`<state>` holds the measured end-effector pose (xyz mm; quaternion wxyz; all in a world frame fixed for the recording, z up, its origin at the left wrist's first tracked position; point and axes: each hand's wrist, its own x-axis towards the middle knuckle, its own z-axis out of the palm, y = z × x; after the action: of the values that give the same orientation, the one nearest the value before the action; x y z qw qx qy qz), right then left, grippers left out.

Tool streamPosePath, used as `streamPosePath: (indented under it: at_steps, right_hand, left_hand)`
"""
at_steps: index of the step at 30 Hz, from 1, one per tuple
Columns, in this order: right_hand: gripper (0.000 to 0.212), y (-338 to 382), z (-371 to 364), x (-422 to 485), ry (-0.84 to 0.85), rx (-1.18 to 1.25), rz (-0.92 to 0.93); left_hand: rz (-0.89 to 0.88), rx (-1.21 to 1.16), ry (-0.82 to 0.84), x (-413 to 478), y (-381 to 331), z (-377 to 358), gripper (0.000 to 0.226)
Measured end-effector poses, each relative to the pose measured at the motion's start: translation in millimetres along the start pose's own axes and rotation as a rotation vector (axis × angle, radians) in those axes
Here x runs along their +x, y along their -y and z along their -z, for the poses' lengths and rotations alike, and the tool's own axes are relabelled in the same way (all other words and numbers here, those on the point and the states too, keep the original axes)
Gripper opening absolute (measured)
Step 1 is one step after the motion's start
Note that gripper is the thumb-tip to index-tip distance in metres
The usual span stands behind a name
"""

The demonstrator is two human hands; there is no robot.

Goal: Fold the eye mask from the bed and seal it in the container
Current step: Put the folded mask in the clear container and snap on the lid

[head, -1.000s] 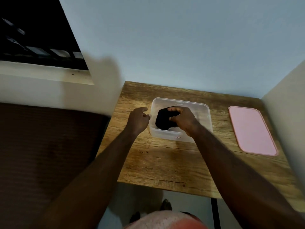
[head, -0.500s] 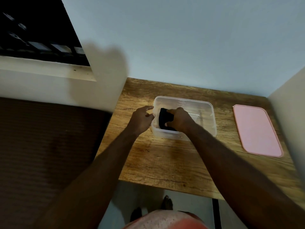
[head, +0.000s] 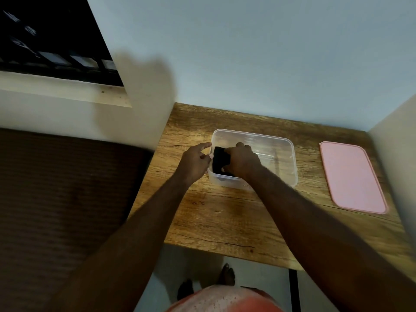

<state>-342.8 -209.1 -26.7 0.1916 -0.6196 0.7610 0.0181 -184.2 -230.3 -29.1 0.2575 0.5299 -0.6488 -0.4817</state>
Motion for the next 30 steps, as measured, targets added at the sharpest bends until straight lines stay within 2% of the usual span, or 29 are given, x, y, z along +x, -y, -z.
streamPosePath:
  at_steps: [2,4,7,11,16,20,24,26,30]
  right_hand:
    - [0.062,2.9,3.2,1.4,-0.014,-0.003,0.061]
    - [0.06,7.4,5.0,1.7,0.063,-0.02,0.104]
    - [0.058,10.3,4.1,4.2,0.17,-0.099,0.092]
    - [0.053,14.3,8.0,6.9,0.209,-0.111,0.063]
    - [0.07,20.4,-6.9,20.8,0.258,-0.092,0.015]
    - [0.07,15.8,-11.4,22.3,0.221,-0.049,0.008]
    - [0.052,15.4,-3.5,9.0,0.187,0.045,0.034]
    - [0.051,11.8,0.9,1.0,0.132,0.098,0.038]
    - [0.05,0.1,8.9,-13.5,0.011,0.197,-0.01]
  left_hand:
    - [0.012,-0.005,-0.003,-0.3,-0.1,-0.4,0.042]
    - [0.028,-0.014,-0.003,-1.2,-0.5,-1.5,0.042]
    - [0.026,0.005,-0.011,-0.6,0.8,-3.6,0.043]
    - [0.027,-0.006,-0.01,-0.6,3.7,-4.3,0.043]
    - [0.051,-0.042,-0.002,-1.9,3.7,-4.3,0.044]
    - [0.042,-0.036,-0.004,-2.5,2.4,-4.6,0.044]
    - [0.022,0.001,-0.006,-2.4,0.4,-2.7,0.043]
    - [0.001,0.055,-0.019,-3.6,1.1,-1.4,0.042]
    - [-0.073,0.169,-0.16,-8.0,3.8,-0.1,0.037]
